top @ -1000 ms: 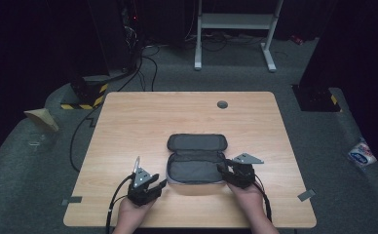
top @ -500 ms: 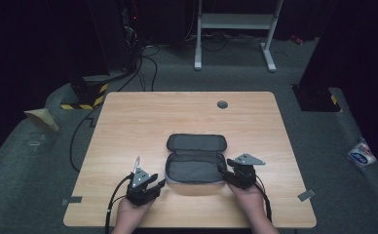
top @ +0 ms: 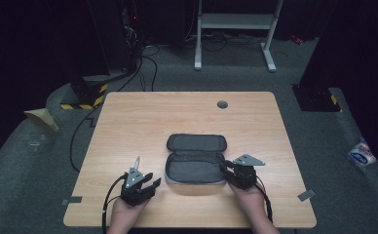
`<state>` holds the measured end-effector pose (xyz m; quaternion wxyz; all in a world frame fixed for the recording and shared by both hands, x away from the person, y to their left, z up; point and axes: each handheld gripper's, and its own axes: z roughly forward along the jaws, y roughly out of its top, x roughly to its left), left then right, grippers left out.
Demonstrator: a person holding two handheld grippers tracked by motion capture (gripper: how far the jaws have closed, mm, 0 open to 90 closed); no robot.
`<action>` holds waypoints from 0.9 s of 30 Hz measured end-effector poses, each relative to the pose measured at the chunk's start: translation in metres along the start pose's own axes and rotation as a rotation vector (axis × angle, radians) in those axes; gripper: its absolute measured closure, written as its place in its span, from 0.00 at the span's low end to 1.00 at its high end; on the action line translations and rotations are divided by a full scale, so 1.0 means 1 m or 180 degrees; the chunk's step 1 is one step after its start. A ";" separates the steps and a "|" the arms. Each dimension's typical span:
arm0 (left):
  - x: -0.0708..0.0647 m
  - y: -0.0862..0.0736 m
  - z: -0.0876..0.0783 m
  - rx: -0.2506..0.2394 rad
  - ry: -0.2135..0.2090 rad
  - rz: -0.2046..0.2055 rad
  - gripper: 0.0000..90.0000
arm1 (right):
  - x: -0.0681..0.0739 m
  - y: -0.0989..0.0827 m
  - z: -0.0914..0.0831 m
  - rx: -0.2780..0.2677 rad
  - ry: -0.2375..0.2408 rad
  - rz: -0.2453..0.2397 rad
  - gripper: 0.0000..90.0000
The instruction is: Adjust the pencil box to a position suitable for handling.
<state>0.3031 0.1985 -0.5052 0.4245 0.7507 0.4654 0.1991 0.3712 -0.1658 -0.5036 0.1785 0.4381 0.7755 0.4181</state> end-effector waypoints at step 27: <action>0.057 -0.009 -0.021 0.0189 0.0465 -0.0176 0.52 | -0.031 -0.022 -0.046 -0.0215 -0.0428 -0.0042 0.54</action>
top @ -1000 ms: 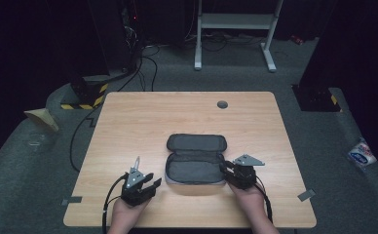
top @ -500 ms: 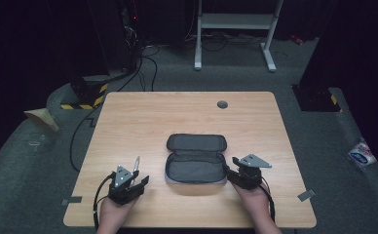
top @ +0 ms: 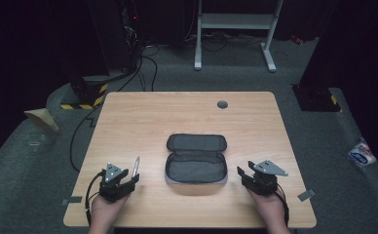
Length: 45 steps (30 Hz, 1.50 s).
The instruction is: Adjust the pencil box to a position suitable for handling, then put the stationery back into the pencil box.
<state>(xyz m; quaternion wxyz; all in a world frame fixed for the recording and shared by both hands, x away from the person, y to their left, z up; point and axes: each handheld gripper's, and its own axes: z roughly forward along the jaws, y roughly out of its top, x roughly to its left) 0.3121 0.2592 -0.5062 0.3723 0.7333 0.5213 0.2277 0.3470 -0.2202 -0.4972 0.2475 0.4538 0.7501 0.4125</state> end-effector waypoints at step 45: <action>0.002 0.000 0.026 0.0226 0.0232 0.0063 0.78 | -0.029 -0.033 -0.005 0.0569 -0.0208 0.0086 0.49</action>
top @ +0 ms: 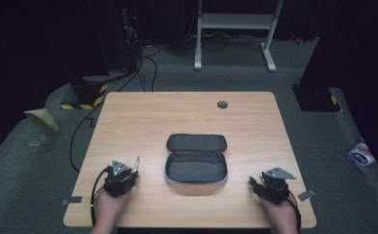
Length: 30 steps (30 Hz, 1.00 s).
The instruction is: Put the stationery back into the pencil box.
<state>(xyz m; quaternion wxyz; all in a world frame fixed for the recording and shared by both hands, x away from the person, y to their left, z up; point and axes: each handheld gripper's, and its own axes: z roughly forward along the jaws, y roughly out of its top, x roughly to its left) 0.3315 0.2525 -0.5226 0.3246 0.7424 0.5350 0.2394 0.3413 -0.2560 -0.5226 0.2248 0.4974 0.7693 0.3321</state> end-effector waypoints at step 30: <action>0.000 0.001 -0.005 -0.0151 -0.0105 0.0076 0.88 | 0.000 0.000 0.000 0.0000 0.0002 0.0000 0.49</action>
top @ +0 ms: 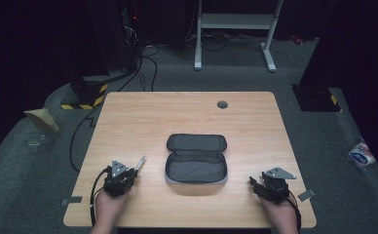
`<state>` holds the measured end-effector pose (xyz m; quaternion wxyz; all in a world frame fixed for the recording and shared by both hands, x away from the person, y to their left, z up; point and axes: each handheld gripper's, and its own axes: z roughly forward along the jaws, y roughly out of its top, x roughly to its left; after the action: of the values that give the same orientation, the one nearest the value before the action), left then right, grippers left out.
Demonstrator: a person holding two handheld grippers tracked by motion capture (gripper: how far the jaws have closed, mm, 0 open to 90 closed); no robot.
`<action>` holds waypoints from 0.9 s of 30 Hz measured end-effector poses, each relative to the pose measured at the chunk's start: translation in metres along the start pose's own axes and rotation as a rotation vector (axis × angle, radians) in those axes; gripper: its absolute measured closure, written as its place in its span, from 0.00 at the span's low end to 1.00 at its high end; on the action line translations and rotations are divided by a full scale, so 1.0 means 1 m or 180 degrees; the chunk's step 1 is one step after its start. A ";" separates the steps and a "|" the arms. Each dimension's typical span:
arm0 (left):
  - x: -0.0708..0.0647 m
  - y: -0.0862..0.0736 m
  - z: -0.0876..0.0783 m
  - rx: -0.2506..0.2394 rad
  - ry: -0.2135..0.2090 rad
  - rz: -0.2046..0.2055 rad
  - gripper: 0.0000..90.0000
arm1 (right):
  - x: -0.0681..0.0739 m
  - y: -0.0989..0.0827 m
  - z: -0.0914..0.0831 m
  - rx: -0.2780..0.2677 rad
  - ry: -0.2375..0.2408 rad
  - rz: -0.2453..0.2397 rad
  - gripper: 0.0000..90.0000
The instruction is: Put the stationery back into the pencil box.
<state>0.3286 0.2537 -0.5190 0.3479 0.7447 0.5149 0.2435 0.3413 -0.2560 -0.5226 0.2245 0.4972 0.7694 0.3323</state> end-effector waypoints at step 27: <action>-0.023 0.024 -0.023 -0.0611 -0.0351 0.0200 0.88 | 0.000 0.000 0.000 -0.0001 0.0000 -0.0006 0.49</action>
<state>0.3178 0.2327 -0.4858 0.4376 0.7360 0.4457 0.2611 0.3413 -0.2560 -0.5226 0.2248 0.4965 0.7698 0.3322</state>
